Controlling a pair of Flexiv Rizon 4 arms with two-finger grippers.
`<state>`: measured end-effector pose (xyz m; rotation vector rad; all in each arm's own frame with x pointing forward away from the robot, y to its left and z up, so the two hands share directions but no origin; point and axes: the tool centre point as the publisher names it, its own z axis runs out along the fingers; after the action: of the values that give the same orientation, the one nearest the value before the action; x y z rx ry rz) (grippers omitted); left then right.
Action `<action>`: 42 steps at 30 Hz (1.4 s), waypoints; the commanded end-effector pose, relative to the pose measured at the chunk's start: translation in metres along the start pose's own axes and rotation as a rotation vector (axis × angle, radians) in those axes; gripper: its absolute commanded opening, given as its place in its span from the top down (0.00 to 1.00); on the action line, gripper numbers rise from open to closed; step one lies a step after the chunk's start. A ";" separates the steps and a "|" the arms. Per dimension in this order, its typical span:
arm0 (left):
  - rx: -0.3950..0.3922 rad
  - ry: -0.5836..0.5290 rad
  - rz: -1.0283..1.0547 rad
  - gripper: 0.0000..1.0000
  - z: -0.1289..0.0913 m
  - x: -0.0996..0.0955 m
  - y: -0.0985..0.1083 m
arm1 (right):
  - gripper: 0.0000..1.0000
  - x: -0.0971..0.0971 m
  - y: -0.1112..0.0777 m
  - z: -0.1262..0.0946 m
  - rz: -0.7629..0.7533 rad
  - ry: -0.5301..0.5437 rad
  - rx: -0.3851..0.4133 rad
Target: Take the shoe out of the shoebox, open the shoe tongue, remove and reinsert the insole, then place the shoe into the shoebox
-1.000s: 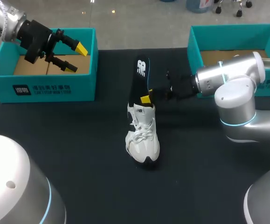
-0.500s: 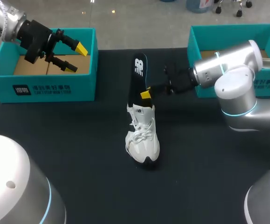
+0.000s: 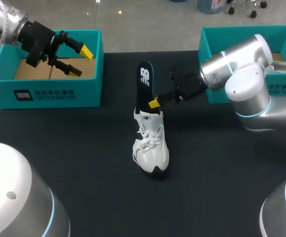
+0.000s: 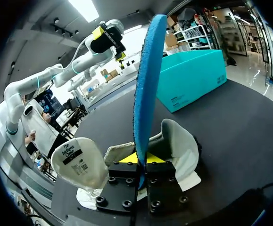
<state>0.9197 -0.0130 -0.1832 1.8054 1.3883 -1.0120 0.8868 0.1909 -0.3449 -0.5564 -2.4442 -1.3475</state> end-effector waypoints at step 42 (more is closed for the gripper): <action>0.001 0.003 0.000 0.00 -0.001 0.000 0.000 | 1.00 0.002 -0.001 0.009 0.162 0.242 -0.055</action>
<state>0.9198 -0.0130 -0.1832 1.8055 1.3883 -1.0120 0.8795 0.1958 -0.3485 -0.5690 -2.1240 -1.3640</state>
